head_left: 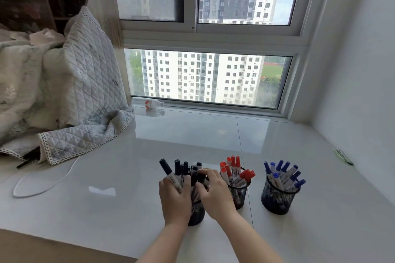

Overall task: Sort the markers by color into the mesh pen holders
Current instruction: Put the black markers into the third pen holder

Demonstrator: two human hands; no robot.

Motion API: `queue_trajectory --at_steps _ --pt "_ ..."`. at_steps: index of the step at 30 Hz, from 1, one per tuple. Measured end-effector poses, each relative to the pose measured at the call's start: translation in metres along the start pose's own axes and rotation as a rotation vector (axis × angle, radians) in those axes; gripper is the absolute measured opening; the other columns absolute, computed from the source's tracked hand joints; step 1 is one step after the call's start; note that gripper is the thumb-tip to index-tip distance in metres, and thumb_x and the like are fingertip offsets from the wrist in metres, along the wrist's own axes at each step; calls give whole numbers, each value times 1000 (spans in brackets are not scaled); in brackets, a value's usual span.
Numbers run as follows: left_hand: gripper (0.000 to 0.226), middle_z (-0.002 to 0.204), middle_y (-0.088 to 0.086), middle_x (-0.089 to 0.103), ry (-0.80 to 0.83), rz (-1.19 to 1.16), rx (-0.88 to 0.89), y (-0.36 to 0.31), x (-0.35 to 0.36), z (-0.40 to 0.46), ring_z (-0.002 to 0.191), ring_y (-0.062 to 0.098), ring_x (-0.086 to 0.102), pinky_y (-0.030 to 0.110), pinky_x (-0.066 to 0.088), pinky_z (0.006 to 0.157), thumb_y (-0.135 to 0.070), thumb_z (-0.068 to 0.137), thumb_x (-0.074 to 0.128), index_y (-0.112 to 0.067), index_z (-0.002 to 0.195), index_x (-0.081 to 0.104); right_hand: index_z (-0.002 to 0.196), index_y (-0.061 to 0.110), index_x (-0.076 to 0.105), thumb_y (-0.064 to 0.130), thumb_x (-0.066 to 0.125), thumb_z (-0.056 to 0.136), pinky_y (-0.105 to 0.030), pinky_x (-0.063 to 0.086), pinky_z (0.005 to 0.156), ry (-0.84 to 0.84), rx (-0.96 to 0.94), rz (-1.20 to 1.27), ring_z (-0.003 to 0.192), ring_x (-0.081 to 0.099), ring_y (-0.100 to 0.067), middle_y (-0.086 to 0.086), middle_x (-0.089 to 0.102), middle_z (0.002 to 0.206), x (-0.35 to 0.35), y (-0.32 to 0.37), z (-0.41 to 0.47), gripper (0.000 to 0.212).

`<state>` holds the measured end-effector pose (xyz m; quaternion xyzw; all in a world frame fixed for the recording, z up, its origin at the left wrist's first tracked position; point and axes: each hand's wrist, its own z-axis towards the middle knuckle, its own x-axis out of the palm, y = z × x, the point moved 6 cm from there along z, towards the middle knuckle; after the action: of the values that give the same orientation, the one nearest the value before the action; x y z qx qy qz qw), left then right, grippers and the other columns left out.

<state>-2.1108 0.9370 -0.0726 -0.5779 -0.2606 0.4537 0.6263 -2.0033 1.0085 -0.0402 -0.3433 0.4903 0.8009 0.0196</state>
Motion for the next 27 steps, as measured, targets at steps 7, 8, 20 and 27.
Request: queue_trajectory --at_steps 7,8,20,27 --pt "11 82 -8 59 -41 -4 125 -26 -19 19 86 24 62 29 42 69 -26 91 55 -19 99 51 130 25 44 22 58 88 -9 30 93 0 -38 -64 117 44 -1 12 48 128 -2 -4 -6 44" --pt "21 80 -11 59 -44 8 140 -27 -23 19 81 23 64 27 42 63 -26 91 56 -20 110 49 130 24 43 23 58 88 -9 30 93 -5 -41 -70 118 44 -2 12 48 129 -1 -5 -6 45" --pt "37 113 -5 65 111 485 578 -30 -24 -3 92 19 66 31 53 67 -20 84 66 -17 120 58 133 23 41 24 62 86 6 29 80 -27 -80 -85 103 45 9 10 51 127 0 -7 -7 52" --pt "42 103 -8 69 102 689 652 -25 -33 -6 86 17 65 30 54 56 -31 80 71 -20 119 62 130 23 49 31 63 85 -12 35 89 -55 -177 -182 113 44 -6 9 48 123 -5 -2 -8 47"
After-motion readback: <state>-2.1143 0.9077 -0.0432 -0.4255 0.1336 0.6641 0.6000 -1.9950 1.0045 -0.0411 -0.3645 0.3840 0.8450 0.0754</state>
